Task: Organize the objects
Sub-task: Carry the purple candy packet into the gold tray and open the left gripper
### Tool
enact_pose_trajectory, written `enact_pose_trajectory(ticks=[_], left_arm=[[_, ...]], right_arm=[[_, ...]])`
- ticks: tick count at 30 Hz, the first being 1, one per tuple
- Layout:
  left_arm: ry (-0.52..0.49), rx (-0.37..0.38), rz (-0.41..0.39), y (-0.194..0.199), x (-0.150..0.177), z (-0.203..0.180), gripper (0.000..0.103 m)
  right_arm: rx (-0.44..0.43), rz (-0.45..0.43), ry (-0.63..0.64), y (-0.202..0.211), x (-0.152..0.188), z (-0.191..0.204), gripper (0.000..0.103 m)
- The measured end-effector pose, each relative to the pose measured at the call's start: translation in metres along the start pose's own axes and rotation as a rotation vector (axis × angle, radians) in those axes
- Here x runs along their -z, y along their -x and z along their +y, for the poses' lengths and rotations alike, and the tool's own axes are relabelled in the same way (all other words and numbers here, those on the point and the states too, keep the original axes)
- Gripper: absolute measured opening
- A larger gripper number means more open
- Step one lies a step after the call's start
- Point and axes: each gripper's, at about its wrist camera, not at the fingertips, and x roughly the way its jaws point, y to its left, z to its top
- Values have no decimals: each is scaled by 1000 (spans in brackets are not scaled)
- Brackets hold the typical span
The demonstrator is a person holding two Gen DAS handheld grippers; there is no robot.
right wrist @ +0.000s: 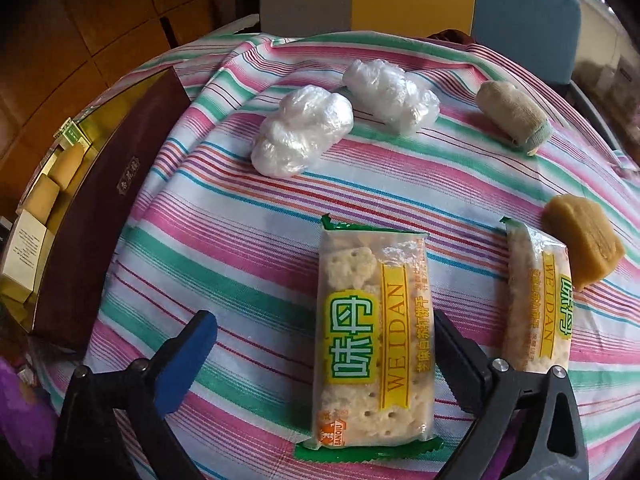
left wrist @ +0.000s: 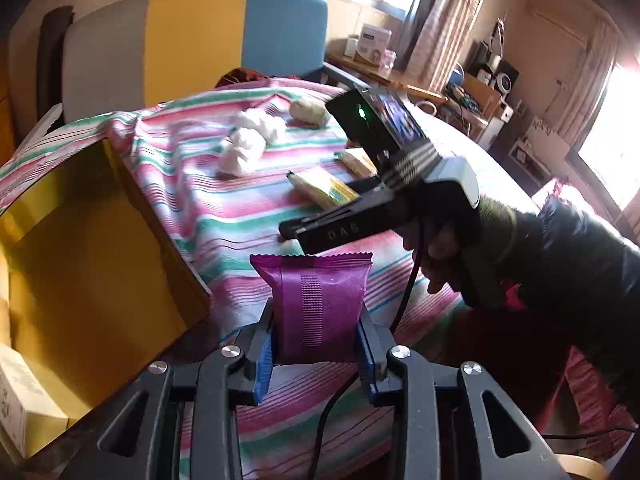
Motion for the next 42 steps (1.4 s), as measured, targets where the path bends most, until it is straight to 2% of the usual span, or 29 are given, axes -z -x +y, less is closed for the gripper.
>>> enact_pose_trajectory(ticks=[6,9,15,20,24,26,31,34,39,42], left_arm=[[84,1,-56,32,-8,17,34],[134,-21,-95,49,-14,34,34],[322,-84,-162,77,-20,99,34],[511,-124,-126,81,-16,165,34],[649,-108,-75,65,-9,204,34],[661,-128,-40,57,-8,211,34],[690,-279,69,38,9,223,35],[646,-327,66,40,14,219,35],[640,-346,68,38,14,214,36],[630,-366,63,41,12,212,41]], right_arm=[[6,-4,-1,5,3,2,103],[14,-5,2,8,5,3,102],[15,-13,-2,13,9,3,101],[12,-10,-1,16,14,9,103],[15,-7,3,19,16,11,103],[16,-6,4,21,17,10,103],[16,-6,6,16,12,-7,103],[16,-7,10,18,14,-8,103],[16,-8,9,20,15,-10,103],[11,-5,2,23,16,-13,103]])
